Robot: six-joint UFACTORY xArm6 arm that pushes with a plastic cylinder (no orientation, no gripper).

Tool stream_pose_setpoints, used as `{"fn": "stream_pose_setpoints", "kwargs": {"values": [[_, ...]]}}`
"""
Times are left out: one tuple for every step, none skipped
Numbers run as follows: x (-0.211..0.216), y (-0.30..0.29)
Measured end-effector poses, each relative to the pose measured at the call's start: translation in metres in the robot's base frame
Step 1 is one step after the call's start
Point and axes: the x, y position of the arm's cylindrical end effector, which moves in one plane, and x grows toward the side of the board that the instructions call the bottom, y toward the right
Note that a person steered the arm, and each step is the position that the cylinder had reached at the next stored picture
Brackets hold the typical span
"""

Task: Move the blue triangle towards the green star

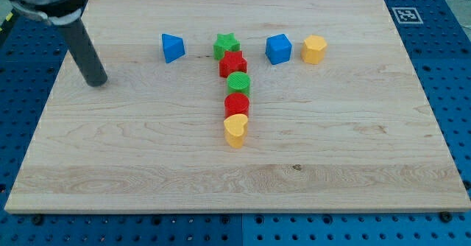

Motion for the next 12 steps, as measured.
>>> {"fn": "stream_pose_setpoints", "kwargs": {"values": [[-0.007,-0.003],[-0.02,0.002],[-0.062,0.027],[-0.063,0.029],[-0.064,0.054],[-0.07,0.088],[-0.07,0.093],[-0.07,0.092],[-0.066,0.079],[-0.062,0.074],[-0.062,0.074],[-0.062,0.076]]}}
